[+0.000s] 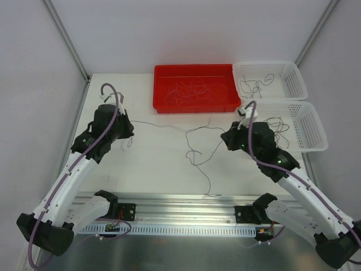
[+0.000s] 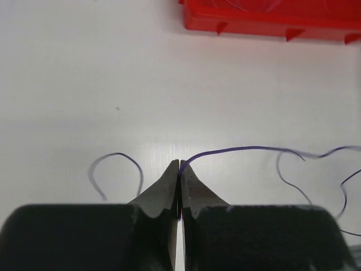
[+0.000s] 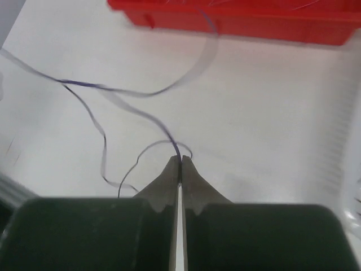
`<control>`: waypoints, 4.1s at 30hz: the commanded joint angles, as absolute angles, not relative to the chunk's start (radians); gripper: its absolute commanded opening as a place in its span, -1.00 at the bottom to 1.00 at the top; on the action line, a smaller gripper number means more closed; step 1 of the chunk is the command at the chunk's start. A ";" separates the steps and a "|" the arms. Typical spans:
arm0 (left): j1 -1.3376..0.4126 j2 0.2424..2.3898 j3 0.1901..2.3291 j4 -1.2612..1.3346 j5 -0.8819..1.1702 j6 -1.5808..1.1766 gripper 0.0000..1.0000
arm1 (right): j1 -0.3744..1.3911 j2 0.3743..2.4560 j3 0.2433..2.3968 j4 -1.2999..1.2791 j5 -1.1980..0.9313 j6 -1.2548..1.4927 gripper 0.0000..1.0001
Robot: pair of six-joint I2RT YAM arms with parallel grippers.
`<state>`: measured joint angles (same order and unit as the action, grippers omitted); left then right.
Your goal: Untangle the cables
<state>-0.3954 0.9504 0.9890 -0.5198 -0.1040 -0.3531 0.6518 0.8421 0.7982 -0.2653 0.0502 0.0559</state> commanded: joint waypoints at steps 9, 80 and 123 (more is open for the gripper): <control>0.015 0.980 1.092 -0.692 -0.155 -0.354 -1.00 | 0.397 0.772 1.158 -0.612 0.069 0.018 -0.99; -0.115 1.141 0.816 -0.495 0.187 -0.264 0.98 | 0.081 1.638 1.645 -0.216 -0.167 -0.058 0.89; -0.618 1.407 1.000 -0.518 0.077 -0.485 -1.00 | 0.867 0.960 0.709 -0.118 0.153 0.382 0.84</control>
